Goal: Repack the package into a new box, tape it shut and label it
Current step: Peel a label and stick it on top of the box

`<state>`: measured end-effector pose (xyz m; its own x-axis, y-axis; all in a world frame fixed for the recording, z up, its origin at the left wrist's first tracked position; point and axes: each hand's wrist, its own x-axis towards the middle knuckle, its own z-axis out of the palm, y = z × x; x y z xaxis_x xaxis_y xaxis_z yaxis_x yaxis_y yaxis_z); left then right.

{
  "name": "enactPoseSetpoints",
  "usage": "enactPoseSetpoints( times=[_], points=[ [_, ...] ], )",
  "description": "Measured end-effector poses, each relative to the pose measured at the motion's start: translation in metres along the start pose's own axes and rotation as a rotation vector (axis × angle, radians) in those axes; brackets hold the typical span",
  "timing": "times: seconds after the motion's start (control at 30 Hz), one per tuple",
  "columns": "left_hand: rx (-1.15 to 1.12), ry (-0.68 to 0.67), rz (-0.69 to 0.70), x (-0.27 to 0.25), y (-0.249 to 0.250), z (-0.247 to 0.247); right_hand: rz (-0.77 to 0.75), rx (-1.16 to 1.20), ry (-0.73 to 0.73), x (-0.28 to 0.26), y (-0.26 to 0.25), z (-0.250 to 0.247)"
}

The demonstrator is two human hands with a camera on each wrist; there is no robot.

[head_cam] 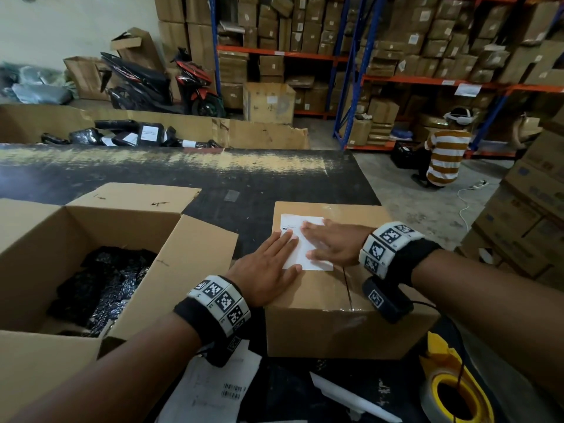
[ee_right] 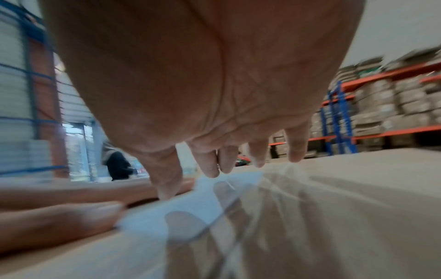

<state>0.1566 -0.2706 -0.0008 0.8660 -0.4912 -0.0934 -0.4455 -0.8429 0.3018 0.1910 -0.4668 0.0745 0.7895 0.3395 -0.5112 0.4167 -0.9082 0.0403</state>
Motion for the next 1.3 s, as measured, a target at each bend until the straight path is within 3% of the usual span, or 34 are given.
enactPoseSetpoints(
  times=[0.07, 0.3, 0.5, 0.73, 0.9, 1.1, 1.3],
  points=[
    [-0.008, 0.003, 0.000, 0.000, -0.001, 0.002, -0.019, -0.013, -0.004, -0.010, -0.011, 0.008],
    [-0.013, -0.003, -0.027, 0.003, -0.002, 0.007, 0.125, -0.001, 0.087, -0.038, 0.006, 0.033],
    [-0.050, 0.005, 0.002, 0.004, -0.005, 0.009, -0.045, 0.079, 0.181, -0.055, -0.026, 0.056],
    [0.069, -0.016, 0.007, 0.001, 0.002, 0.002, 0.021, 0.081, 0.242, -0.082, -0.018, 0.097],
    [0.184, -0.012, 0.067, -0.028, 0.016, 0.004, 0.049, 0.055, 0.382, -0.074, -0.022, 0.119],
    [0.114, -0.038, 0.030, -0.080, 0.011, 0.002, 0.035, 0.098, 0.461, -0.069, -0.021, 0.126],
    [0.166, -0.059, 0.080, -0.020, 0.020, -0.018, 0.039, 0.090, 0.476, -0.070, -0.020, 0.125]
  ],
)
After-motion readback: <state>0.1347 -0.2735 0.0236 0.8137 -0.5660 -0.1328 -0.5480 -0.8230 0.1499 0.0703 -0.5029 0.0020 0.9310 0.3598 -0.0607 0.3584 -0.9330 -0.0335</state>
